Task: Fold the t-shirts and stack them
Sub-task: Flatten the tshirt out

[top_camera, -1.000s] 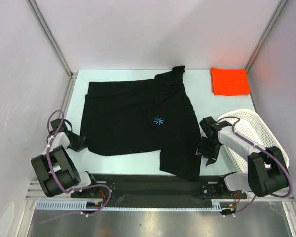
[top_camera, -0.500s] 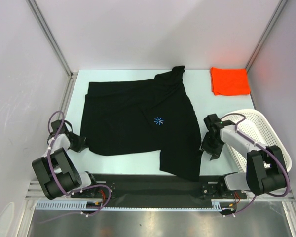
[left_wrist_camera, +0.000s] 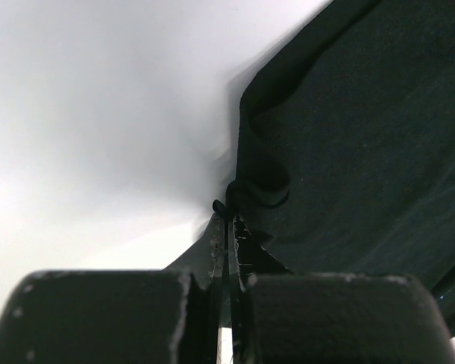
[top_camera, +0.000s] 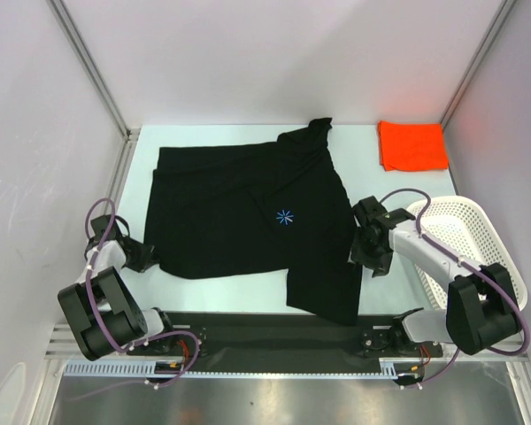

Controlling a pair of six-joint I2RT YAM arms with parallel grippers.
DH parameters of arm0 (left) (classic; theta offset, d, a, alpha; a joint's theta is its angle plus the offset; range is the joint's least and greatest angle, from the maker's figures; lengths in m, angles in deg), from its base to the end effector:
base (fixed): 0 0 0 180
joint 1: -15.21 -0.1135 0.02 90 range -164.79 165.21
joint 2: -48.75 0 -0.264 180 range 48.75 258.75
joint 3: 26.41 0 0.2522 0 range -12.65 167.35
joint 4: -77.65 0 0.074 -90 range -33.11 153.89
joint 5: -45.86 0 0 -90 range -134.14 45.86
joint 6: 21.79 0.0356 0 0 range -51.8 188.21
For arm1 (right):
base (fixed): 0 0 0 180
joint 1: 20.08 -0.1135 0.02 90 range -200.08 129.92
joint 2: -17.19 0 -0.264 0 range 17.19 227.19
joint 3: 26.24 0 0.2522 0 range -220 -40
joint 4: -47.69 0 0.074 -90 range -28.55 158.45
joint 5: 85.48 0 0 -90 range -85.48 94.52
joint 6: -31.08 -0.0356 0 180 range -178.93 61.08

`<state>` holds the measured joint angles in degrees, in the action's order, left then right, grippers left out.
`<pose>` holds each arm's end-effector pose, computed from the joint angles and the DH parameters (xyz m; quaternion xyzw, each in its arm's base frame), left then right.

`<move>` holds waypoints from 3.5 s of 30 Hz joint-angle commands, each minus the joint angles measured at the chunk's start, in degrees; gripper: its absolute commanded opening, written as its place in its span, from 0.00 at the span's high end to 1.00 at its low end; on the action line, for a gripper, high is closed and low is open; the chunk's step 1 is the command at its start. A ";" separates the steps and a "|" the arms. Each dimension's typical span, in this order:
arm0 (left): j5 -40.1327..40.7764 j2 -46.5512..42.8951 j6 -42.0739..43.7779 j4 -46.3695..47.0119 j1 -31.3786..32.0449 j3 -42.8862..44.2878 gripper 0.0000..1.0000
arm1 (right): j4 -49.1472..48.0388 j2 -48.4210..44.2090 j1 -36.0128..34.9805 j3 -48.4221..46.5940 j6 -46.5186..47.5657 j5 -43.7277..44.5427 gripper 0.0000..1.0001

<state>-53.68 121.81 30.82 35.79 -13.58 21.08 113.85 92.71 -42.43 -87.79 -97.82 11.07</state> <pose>0.1890 0.0971 0.1564 -0.5199 0.8277 -0.0959 0.1883 0.2027 0.0789 0.2005 0.1480 0.9836 -0.0052 0.1029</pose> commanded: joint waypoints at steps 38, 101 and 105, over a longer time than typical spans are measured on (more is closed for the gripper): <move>2.51 -9.68 0.29 -1.60 -0.12 -0.78 1.00 | -6.80 -0.55 2.57 3.69 0.21 -2.34 1.00; 14.74 -13.74 24.02 19.73 19.74 31.33 1.00 | -64.43 17.27 9.52 -44.94 13.41 -9.71 1.00; 12.80 -6.72 23.50 30.36 19.31 21.57 1.00 | -67.34 24.30 9.52 -43.88 13.67 -10.41 1.00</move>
<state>-38.32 111.75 53.31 51.95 6.07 46.48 56.94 116.21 -33.29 -130.02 -84.40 1.37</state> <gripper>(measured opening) 0.009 0.010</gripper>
